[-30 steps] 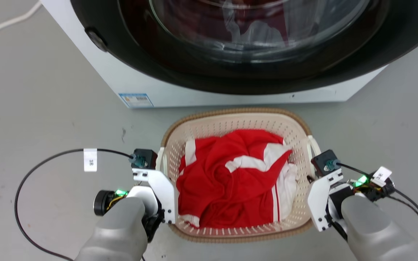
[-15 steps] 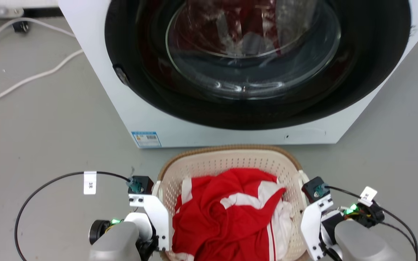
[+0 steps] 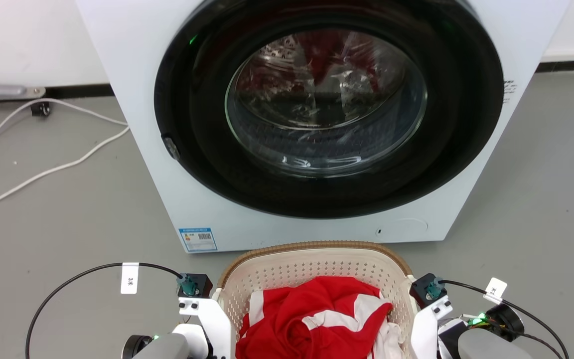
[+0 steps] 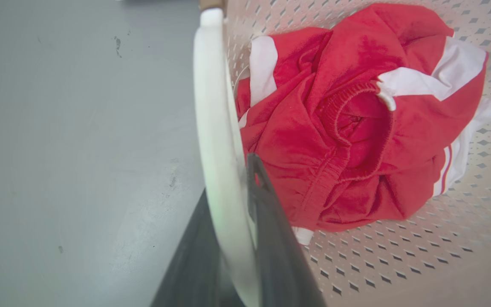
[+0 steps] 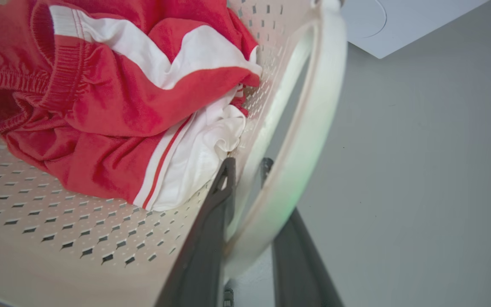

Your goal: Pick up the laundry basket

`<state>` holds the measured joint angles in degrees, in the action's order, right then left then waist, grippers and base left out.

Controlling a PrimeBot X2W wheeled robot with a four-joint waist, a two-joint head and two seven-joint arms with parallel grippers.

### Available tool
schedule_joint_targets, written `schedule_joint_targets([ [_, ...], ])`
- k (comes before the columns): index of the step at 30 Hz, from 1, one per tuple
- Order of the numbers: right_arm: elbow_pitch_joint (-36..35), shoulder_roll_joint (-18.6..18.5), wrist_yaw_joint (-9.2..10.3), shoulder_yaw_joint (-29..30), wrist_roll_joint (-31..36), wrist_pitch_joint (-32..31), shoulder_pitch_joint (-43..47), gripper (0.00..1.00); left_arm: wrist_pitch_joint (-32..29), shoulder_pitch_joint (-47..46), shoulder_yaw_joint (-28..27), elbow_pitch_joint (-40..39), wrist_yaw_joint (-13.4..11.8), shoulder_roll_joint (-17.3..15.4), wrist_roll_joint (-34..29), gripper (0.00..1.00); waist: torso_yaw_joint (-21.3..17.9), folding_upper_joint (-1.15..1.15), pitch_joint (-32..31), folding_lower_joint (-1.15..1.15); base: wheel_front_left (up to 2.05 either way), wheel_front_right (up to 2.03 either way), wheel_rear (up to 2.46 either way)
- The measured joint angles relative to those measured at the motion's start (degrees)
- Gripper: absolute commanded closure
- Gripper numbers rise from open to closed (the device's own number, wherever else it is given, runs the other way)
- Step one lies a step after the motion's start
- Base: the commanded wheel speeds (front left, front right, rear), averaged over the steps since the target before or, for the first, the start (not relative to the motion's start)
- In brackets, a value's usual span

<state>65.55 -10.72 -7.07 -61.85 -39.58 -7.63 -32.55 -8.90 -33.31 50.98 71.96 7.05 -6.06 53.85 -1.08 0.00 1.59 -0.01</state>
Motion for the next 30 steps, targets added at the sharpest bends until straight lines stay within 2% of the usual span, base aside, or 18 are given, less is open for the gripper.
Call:
schedule_joint_targets([
  [14, 0.42, -0.57, 0.01, -7.13, -7.95, -1.07, -0.29, 1.00, -0.13, 0.42, 1.59, 0.33, 0.01, 0.21, 1.67, 1.00, -0.65, 0.00, -3.27, 0.01, 0.00, 0.00, 0.00],
  [30, 1.51, 0.07, 0.01, -10.24, -11.50, -1.51, -0.44, 1.00, 0.01, 0.68, 2.54, 1.25, 0.01, 0.36, 2.88, 1.00, -0.90, 0.00, -4.30, 0.01, 0.00, 0.00, 0.00],
])
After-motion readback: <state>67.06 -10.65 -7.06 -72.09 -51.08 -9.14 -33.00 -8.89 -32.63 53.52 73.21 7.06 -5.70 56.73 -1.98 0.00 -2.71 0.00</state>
